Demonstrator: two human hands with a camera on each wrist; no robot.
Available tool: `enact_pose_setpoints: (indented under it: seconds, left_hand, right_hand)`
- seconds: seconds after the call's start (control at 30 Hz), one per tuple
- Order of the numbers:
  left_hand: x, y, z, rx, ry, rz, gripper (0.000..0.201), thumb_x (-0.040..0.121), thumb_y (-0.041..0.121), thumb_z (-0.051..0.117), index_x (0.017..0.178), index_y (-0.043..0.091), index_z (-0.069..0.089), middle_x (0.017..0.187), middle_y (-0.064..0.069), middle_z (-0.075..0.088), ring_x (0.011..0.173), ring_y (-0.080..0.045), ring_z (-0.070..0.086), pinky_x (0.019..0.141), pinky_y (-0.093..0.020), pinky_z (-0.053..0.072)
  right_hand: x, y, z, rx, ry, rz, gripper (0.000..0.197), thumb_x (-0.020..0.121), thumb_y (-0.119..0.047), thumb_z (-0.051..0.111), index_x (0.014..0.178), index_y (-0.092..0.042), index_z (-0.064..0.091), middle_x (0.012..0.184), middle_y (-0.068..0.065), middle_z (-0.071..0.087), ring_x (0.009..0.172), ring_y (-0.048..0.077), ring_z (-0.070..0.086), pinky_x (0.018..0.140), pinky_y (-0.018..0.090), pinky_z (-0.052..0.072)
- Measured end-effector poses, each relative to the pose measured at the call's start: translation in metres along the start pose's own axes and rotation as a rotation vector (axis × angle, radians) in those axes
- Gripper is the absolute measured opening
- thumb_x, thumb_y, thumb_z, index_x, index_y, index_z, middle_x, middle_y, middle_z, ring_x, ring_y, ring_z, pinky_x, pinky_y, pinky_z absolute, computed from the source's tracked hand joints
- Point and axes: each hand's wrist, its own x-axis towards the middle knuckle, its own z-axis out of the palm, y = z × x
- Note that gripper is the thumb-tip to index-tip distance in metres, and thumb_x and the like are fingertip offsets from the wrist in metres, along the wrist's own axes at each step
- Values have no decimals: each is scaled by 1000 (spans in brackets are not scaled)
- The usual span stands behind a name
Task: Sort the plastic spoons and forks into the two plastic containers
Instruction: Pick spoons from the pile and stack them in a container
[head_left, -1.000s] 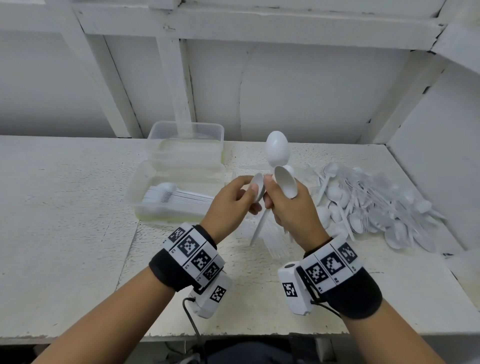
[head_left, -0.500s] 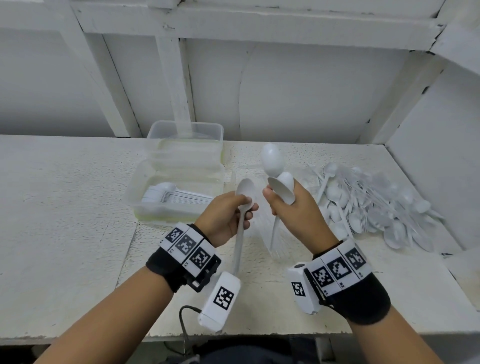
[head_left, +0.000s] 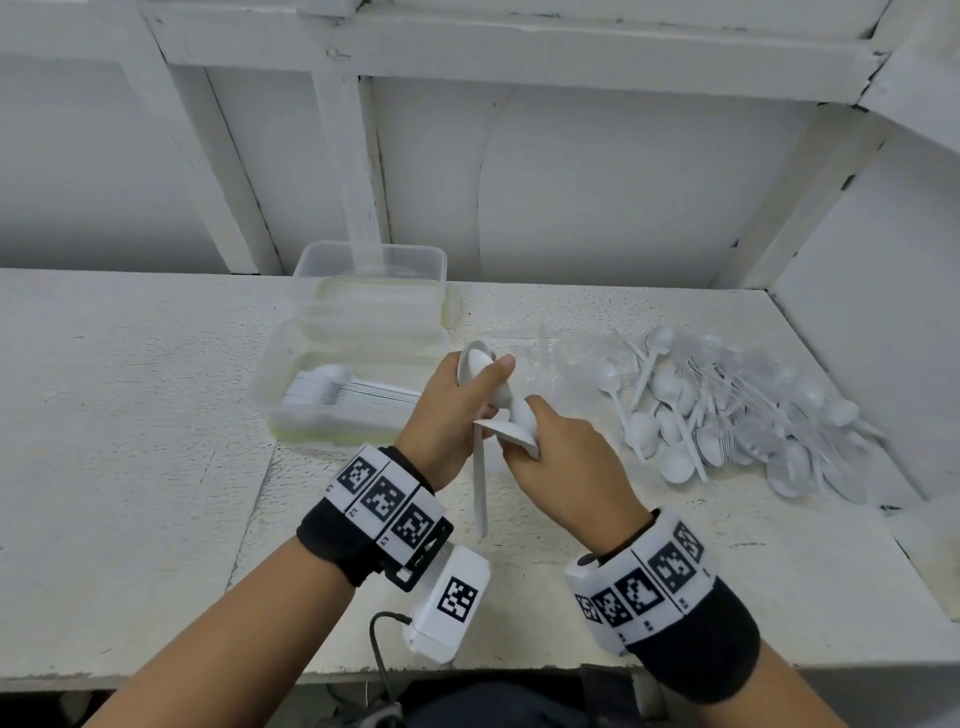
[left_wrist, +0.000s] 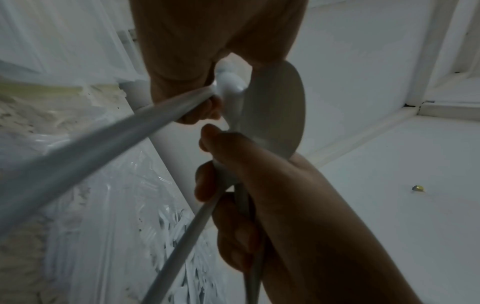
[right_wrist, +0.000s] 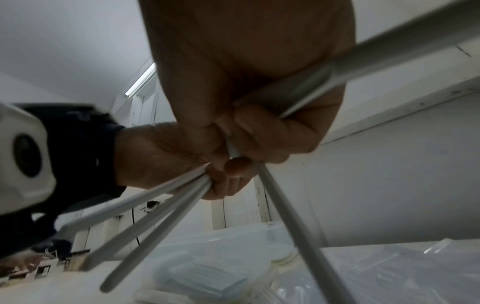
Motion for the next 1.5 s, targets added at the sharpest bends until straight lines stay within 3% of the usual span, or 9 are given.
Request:
enact_pose_setpoints:
  seconds: [0.23, 0.4, 0.5, 0.63, 0.87, 1.03, 1.23, 1.37, 1.5]
  left_hand:
    - [5, -3, -9, 17, 171, 12, 11, 98, 26, 42, 100, 16, 45, 76, -5, 48, 66, -14, 45, 61, -26, 39]
    - [15, 6, -19, -244, 255, -32, 18, 100, 29, 33, 107, 13, 40, 72, -4, 46, 69, -21, 59, 71, -37, 55]
    - [22, 15, -34, -356, 393, -5, 15, 100, 28, 35, 101, 15, 39, 72, -4, 43, 58, -17, 54, 58, -31, 55]
    - [28, 20, -51, -267, 520, 120, 21, 99, 33, 35, 110, 15, 36, 77, -4, 41, 53, -14, 46, 52, -26, 49]
    - [22, 7, -32, -149, 414, 86, 30, 98, 38, 40, 115, 13, 37, 81, -4, 42, 58, -15, 44, 57, -29, 44]
    - [12, -5, -17, -132, 235, 17, 18, 98, 17, 42, 115, 12, 38, 83, -5, 42, 62, -15, 45, 59, -29, 44]
    - [4, -9, -9, -37, 115, 18, 29, 101, 34, 35, 120, 12, 38, 113, -25, 55, 93, -29, 63, 86, -48, 53]
    - [1, -13, -4, -31, 51, 19, 31, 99, 32, 39, 122, 11, 37, 89, -3, 61, 70, -6, 67, 62, -23, 52]
    - [3, -15, -7, -94, 64, 7, 22, 98, 13, 42, 120, 11, 42, 89, -6, 58, 70, -10, 63, 59, -22, 51]
  right_hand:
    - [-3, -3, -2, 36, -35, -37, 14, 92, -34, 49, 101, -25, 44, 63, -6, 48, 60, 20, 51, 54, 28, 38]
    - [-6, -2, -9, 217, -126, -31, 19, 92, -33, 50, 111, -30, 49, 75, 2, 63, 70, 21, 59, 62, 31, 45]
    - [-10, 0, -16, 422, -103, -33, 18, 93, -30, 52, 108, -38, 47, 70, 1, 63, 66, 17, 63, 59, 21, 47]
    - [-8, 2, -17, 525, 47, -25, 18, 94, -28, 51, 104, -23, 37, 59, -6, 45, 45, 5, 44, 48, 21, 41]
    - [6, -8, -14, 671, 25, 84, 25, 92, 1, 39, 97, -17, 22, 67, -3, 38, 39, -2, 36, 42, 11, 30]
    - [16, -9, -8, 552, 94, -15, 14, 93, -9, 48, 91, -21, 41, 65, -8, 43, 48, 0, 41, 45, 16, 35]
    - [21, -7, -2, 427, 120, -1, 8, 92, -14, 54, 92, -16, 62, 87, -3, 46, 75, 9, 49, 63, 5, 40]
    - [19, -12, 0, 582, -8, 165, 12, 94, -22, 50, 95, -11, 45, 85, -2, 48, 73, 11, 51, 58, 18, 43]
    - [18, -14, -3, 558, -111, 181, 12, 95, -26, 46, 92, -15, 42, 86, 1, 47, 68, 11, 48, 56, 25, 43]
